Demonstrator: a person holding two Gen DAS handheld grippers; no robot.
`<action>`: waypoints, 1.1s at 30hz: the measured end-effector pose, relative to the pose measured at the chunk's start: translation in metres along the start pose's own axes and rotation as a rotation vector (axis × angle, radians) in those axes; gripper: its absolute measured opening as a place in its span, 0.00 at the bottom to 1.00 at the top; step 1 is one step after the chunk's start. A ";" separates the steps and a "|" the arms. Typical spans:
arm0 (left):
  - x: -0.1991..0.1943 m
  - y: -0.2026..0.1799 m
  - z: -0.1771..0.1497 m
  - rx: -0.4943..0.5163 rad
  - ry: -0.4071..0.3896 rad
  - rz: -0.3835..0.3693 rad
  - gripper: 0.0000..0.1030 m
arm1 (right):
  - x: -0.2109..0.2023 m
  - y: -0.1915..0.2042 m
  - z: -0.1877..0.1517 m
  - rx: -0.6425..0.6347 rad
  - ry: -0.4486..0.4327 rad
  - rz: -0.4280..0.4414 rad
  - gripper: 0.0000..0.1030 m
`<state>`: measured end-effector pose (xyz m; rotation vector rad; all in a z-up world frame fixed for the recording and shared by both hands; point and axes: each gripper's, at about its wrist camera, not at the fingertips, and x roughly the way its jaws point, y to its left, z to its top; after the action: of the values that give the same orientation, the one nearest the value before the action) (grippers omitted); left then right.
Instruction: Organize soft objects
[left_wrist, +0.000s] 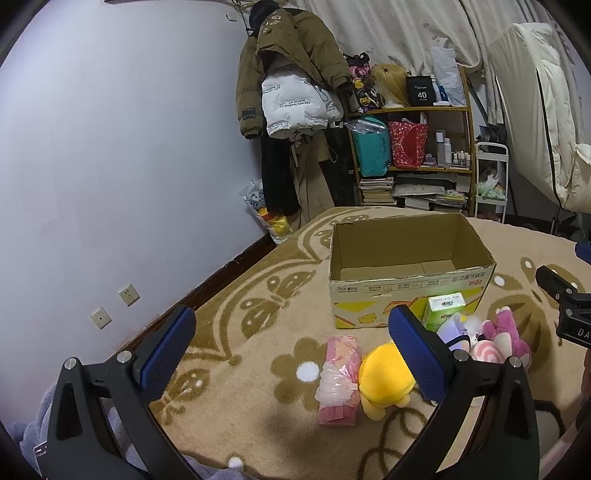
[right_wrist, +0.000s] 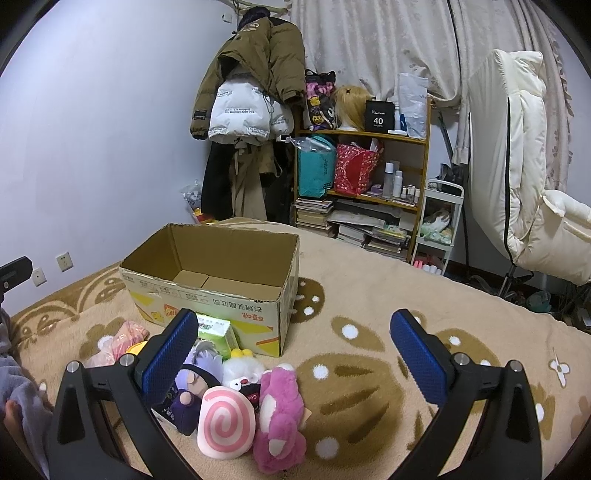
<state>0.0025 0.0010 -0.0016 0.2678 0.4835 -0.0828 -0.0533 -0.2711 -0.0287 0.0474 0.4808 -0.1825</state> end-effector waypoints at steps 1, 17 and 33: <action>-0.001 -0.001 0.000 0.002 -0.001 0.000 1.00 | 0.000 0.000 0.001 0.000 0.002 0.001 1.00; 0.001 0.002 0.000 -0.015 0.004 -0.005 1.00 | -0.003 0.002 -0.002 -0.008 -0.002 -0.004 1.00; -0.004 0.000 -0.001 -0.002 -0.003 0.001 1.00 | -0.002 0.003 -0.002 -0.009 0.001 -0.003 1.00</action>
<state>-0.0012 0.0008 -0.0003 0.2653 0.4803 -0.0820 -0.0560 -0.2676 -0.0297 0.0375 0.4823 -0.1832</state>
